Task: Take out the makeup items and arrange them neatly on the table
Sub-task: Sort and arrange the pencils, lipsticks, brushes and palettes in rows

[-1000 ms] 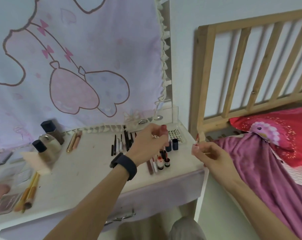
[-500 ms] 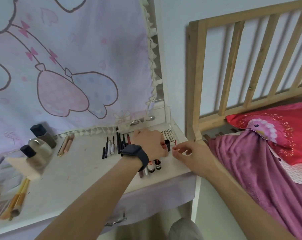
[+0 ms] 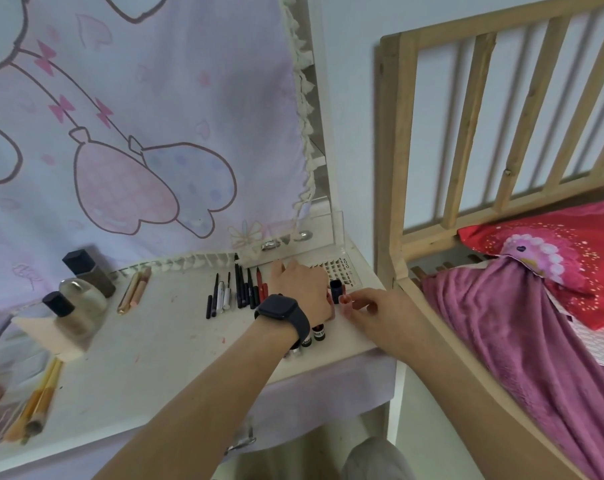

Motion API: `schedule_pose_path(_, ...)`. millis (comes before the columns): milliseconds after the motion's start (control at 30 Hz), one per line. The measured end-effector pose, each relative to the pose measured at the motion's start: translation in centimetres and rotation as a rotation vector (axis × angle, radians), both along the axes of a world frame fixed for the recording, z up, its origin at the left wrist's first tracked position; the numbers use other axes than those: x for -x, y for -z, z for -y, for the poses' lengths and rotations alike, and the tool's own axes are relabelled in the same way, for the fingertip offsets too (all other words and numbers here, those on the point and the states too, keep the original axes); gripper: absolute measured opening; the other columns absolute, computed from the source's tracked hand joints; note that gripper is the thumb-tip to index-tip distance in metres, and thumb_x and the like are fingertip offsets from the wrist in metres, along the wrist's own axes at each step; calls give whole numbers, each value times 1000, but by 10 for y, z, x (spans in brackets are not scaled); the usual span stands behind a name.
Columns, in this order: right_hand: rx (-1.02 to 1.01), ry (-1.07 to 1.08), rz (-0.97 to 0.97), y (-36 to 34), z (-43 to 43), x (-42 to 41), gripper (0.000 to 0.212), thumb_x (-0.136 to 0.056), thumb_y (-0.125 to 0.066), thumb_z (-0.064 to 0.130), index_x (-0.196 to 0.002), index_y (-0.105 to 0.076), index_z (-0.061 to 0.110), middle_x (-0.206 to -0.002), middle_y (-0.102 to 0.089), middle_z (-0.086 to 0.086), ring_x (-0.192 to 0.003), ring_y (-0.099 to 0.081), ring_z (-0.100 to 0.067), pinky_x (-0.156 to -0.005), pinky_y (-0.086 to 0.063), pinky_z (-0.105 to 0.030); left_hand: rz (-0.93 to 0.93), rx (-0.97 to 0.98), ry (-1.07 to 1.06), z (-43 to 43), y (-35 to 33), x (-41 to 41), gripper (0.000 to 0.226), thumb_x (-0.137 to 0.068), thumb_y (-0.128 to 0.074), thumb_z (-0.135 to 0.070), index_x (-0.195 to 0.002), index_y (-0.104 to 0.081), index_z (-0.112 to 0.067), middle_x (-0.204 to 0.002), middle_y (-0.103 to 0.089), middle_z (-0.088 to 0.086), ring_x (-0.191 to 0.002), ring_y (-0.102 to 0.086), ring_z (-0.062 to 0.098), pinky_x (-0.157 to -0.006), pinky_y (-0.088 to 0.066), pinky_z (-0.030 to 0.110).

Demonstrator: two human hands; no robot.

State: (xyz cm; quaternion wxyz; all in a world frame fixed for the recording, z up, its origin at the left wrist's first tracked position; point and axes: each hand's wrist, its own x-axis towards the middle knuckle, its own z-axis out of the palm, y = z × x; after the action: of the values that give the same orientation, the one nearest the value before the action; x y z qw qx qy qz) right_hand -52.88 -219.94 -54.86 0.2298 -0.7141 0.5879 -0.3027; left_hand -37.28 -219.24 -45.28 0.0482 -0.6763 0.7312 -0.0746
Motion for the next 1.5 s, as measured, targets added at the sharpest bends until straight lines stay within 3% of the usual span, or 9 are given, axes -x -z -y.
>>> schedule_pose_path(300, 28, 28, -23, -3, -6, -6, 22, -94, -59, 52, -111, -72, 47, -94, -71, 26, -95, -60, -7, -80, -50, -28, -14, -35, -17, 1, -1, 0, 32, -83, -63, -37, -64, -41, -23, -65, -45, -6, -80, -40, 19, -94, -31, 39)
schedule_pose_path(567, 7, 22, -19, -4, -9, -6, 30, -95, -53, 59, -112, -72, 42, -99, -71, 21, -96, -62, -10, -85, -52, -32, -49, -57, -8, 0, -9, -3, 28, -79, -70, -40, -69, -49, -24, -71, -52, -6, -80, -47, 19, -94, -33, 39)
schedule_pose_path(700, -60, 29, 7, -7, -11, -1, 35, -91, -66, 37, -126, -67, 32, -106, -67, 19, -95, -59, 0, -83, -45, -20, -114, -32, 11, -2, -18, -8, 22, -79, -71, -39, -73, -55, -25, -75, -57, -6, -87, -55, 20, -95, -34, 39)
schedule_pose_path(833, -5, 59, 90, -15, -28, 4, 31, -90, -71, 30, -120, -67, 35, -102, -62, 27, -91, -56, 11, -71, -39, -8, -260, 26, 23, -8, -34, -23, 26, -89, -59, -45, -111, -68, -34, -107, -68, -10, -109, -58, 18, -106, -33, 41)
schedule_pose_path(967, 157, 29, 203, -36, -55, -3, 19, -91, -72, 27, -105, -71, 40, -98, -61, 34, -97, -56, 12, -73, -42, -9, -485, 158, 2, -23, -43, -59, 28, -93, -51, -51, -112, -67, -39, -107, -67, -17, -104, -60, 12, -103, -39, 40)
schedule_pose_path(1133, 284, -124, 233, -65, -81, -48, 21, -90, -72, 15, -105, -76, 30, -101, -66, 26, -95, -60, 5, -82, -42, -4, -595, 267, -146, -54, -17, -123, 26, -96, -50, -46, -117, -65, -41, -111, -66, -14, -103, -58, 12, -95, -48, 40)
schedule_pose_path(1300, 229, -302, 143, -65, -91, -110, 16, -96, -61, 31, -108, -68, 41, -107, -59, 33, -97, -56, 6, -87, -42, -12, -598, 229, -322, -85, 30, -187, 27, -96, -52, -43, -121, -63, -40, -122, -61, -10, -111, -56, 13, -93, -49, 35)
schedule_pose_path(1400, 172, -375, 7, -46, -87, -148, 21, -99, -57, 38, -117, -64, 44, -115, -51, 40, -109, -44, 13, -90, -32, -4, -609, 200, -401, -98, 52, -219, 28, -96, -53, -41, -123, -61, -40, -130, -58, -9, -118, -52, 14, -98, -46, 35)
schedule_pose_path(1500, 183, -399, -142, -25, -78, -189, 29, -100, -52, 42, -127, -61, 42, -128, -51, 31, -122, -36, 7, -99, -28, -6, -576, 188, -425, -104, 66, -245, 30, -96, -52, -40, -126, -59, -39, -134, -56, -7, -120, -51, 15, -98, -45, 34)
